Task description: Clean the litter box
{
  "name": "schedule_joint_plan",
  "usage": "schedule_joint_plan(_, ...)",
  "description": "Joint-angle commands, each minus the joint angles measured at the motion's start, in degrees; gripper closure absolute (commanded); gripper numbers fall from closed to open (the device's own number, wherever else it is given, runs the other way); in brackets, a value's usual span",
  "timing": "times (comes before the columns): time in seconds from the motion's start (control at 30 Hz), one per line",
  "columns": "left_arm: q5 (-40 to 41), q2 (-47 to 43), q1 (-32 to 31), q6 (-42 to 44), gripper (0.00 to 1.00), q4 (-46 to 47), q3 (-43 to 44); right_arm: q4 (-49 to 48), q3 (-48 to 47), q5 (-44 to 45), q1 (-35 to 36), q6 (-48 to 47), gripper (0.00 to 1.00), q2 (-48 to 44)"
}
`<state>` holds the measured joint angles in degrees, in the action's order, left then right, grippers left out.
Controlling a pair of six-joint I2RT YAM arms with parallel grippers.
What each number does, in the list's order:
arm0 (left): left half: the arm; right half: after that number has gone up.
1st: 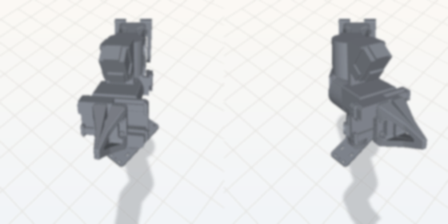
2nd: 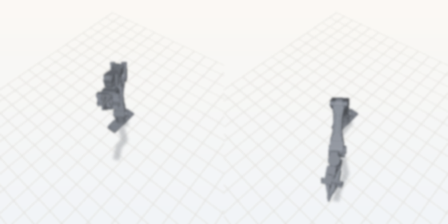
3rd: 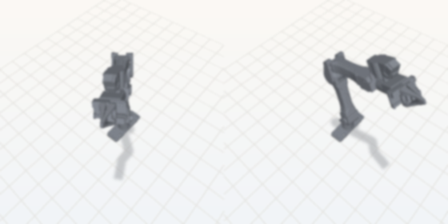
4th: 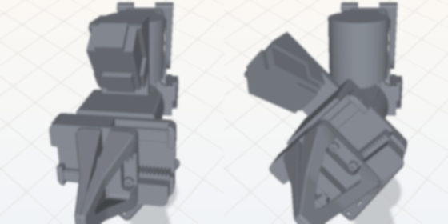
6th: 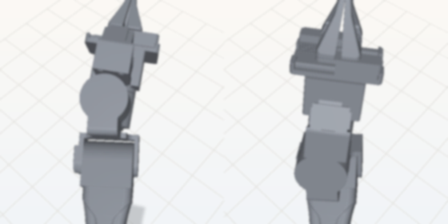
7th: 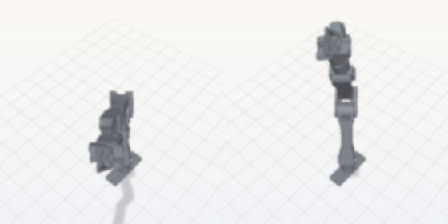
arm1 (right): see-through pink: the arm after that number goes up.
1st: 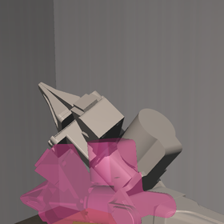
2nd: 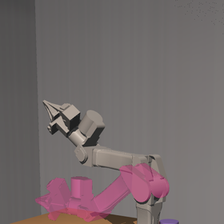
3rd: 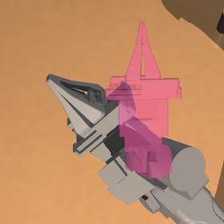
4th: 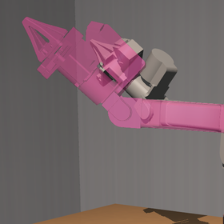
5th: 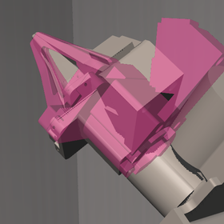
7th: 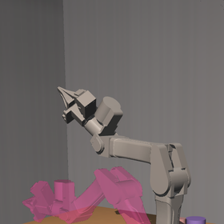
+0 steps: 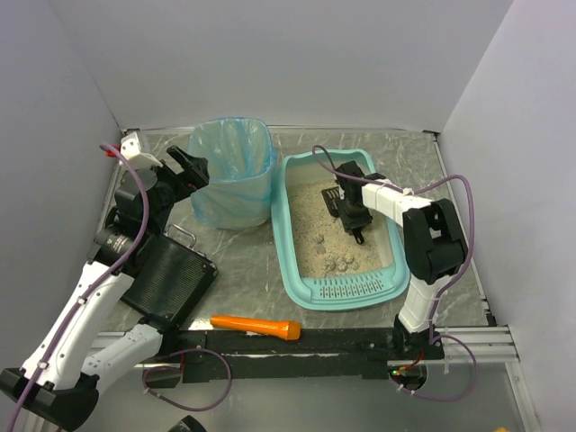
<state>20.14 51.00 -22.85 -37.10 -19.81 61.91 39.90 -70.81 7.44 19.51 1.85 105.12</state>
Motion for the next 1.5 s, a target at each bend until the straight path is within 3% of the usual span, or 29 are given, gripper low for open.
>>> schedule_joint_plan(0.0, -1.2, -1.8, -0.2, -0.3, 0.03, 1.5, -0.6, -1.5, -0.6, -1.0, -0.3, 2.8, 0.61, -5.6)
schedule_joint_plan(0.23, -2.0, -1.5, -0.2, -0.6, 0.03, 1.7, -0.9, -0.5, 0.3, -2.3, -0.3, 3.8, 0.63, -12.1)
schedule_joint_plan(0.47, -2.9, -0.6, -0.2, -0.4, 0.03, 1.6, -0.5, -0.5, 0.2, -5.5, -0.3, 5.6, 0.86, -14.4)
schedule_joint_plan(0.77, -19.4, -0.2, -0.4, 2.9, 0.03, 6.9, -0.9, -0.6, 4.9, -14.8, -0.3, 10.9, 0.98, -25.3)
schedule_joint_plan(1.03, -28.7, -0.6, -4.7, 6.3, 0.03, 11.2, -1.6, -1.2, 9.8, -23.0, -0.3, 17.3, 0.98, -33.3)
schedule_joint_plan(1.23, -28.1, 4.8, -10.3, 4.3, 0.03, 11.5, -0.7, -2.1, 12.8, -26.9, -2.3, 24.9, 1.00, -43.0)
schedule_joint_plan(1.37, -21.1, 9.3, -15.4, -3.7, 0.03, 13.3, 0.6, -5.4, 16.5, -31.9, -4.7, 29.7, 1.00, -49.4)
schedule_joint_plan(1.47, -20.3, 13.3, -20.2, -6.1, 0.03, 18.1, 1.7, -8.1, 19.4, -35.2, -5.7, 33.6, 1.00, -53.4)
